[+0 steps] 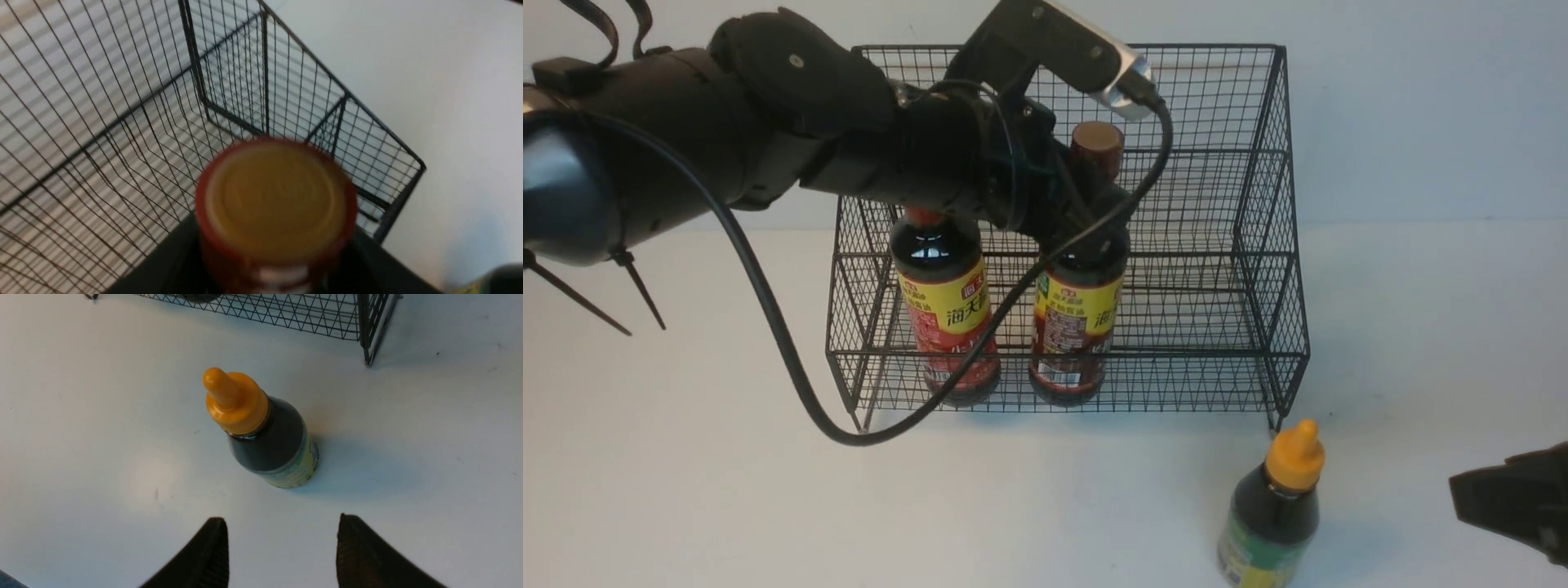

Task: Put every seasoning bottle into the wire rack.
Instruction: Use the left arm to put the condiment bottle back on the shelf, then use the right arm to grab the condiment bottle closest to it

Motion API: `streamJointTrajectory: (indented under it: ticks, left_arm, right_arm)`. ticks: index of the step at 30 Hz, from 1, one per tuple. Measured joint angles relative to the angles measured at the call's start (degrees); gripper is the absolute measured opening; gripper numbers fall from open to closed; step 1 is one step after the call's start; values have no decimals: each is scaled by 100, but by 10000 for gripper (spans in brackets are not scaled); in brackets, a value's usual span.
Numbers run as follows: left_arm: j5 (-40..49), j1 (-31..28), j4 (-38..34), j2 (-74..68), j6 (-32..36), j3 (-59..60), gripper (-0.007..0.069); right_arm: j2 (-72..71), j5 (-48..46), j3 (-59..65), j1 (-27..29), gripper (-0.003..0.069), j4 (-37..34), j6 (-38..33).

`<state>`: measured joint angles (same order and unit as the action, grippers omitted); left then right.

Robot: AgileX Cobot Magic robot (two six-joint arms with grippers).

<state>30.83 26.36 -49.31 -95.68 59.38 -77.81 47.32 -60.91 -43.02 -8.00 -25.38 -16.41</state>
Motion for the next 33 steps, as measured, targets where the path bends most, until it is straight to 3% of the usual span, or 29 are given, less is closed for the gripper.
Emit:
streamJointTrajectory:
  ticks: [4, 8, 29, 33]
  left_arm:
    - [120, 0, 14, 80, -97, 4, 460]
    - [191, 0, 21, 255, -192, 11, 482]
    - [-129, 5, -253, 1664, -197, 11, 480]
    - [31, 5, -242, 2149, -551, 11, 413]
  right_arm:
    - [0, 2, 0, 0, 337, 0, 0]
    - [0, 2, 0, 0, 337, 0, 0]
    - [0, 7, 0, 0, 337, -14, 0]
    - [0, -8, 0, 0, 337, -133, 0]
